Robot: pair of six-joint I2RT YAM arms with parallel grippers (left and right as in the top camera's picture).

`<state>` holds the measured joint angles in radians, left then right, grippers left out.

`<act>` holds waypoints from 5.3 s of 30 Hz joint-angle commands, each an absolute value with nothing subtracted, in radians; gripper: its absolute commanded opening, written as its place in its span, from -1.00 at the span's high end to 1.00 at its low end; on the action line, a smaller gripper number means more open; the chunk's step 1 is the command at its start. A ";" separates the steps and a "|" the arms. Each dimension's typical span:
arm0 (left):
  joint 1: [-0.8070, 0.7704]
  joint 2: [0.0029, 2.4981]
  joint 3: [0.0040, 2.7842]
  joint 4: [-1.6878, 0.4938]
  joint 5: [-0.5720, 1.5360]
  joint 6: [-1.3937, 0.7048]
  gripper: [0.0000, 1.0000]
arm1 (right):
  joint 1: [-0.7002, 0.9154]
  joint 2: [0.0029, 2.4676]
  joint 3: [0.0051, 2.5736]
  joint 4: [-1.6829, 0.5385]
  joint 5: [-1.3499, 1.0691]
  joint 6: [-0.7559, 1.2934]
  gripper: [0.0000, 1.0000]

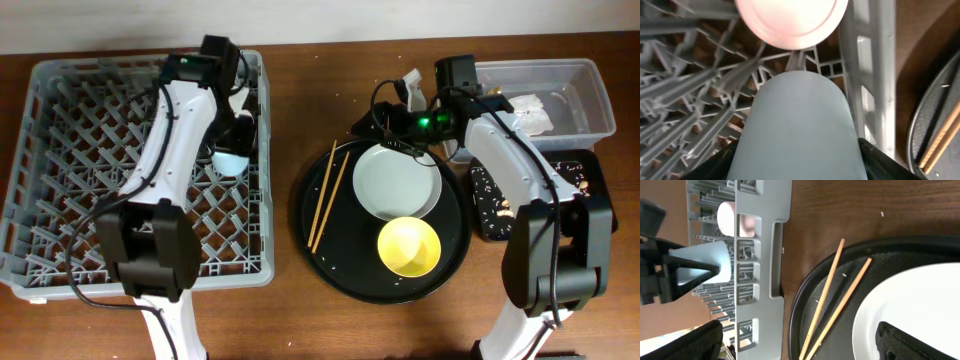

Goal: Sort waste into correct bins and load items into the dishwasher rack
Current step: 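Place the blue cup upside down in the rack with the left gripper, then reach the left gripper to the yellow bowl on the round tray and grasp it, then carry the yellow bowl with the left gripper and stand it in the rack, then grasp the edge of the white plate with the left gripper and lift it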

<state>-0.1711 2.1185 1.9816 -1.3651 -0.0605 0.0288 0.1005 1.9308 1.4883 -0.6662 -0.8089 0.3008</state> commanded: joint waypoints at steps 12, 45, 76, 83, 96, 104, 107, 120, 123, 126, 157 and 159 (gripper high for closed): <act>-0.200 2.109 2.375 -1.444 0.049 0.016 -0.74 | 0.097 1.435 1.590 -1.113 -0.198 0.244 -0.97; -0.776 2.161 1.676 -1.006 0.379 -0.012 -0.08 | 0.019 1.449 1.365 -1.241 -0.144 0.352 -0.70; -0.180 2.327 2.222 -0.657 -1.128 0.274 0.99 | 0.019 1.449 1.365 -1.170 -0.067 0.349 -0.73; -0.183 2.437 2.222 -0.643 -1.145 0.286 0.99 | 0.019 1.449 1.365 -1.170 -0.065 0.349 -0.73; -0.209 2.438 2.222 -0.846 -0.938 0.248 1.00 | 0.019 1.449 1.365 -1.182 -0.044 0.349 -0.73; -0.187 2.469 2.222 -0.797 -1.095 0.226 0.99 | 0.019 1.449 1.365 -1.181 -0.043 0.349 -0.74; -0.190 2.479 2.222 -0.797 -1.256 0.226 0.99 | 0.019 1.449 1.365 -1.180 -0.043 0.349 -0.74; -0.253 2.479 2.250 -0.888 -1.062 0.227 1.00 | 0.019 1.449 1.365 -1.177 -0.039 0.349 -0.73; -0.262 2.479 2.295 -0.883 -1.237 0.272 0.99 | 0.019 1.449 1.365 -1.177 -0.039 0.349 -0.74; -0.257 2.479 2.294 -0.823 -1.406 0.278 0.99 | 0.019 1.449 1.365 -1.177 -0.020 0.349 -0.74; -0.377 2.484 3.054 -1.559 0.278 0.118 -0.61 | 0.018 1.448 1.371 -1.145 -0.062 0.357 -0.78; -0.430 2.526 2.950 -1.600 0.377 0.090 -0.54 | -0.019 1.448 1.489 -1.194 -0.074 0.341 -0.77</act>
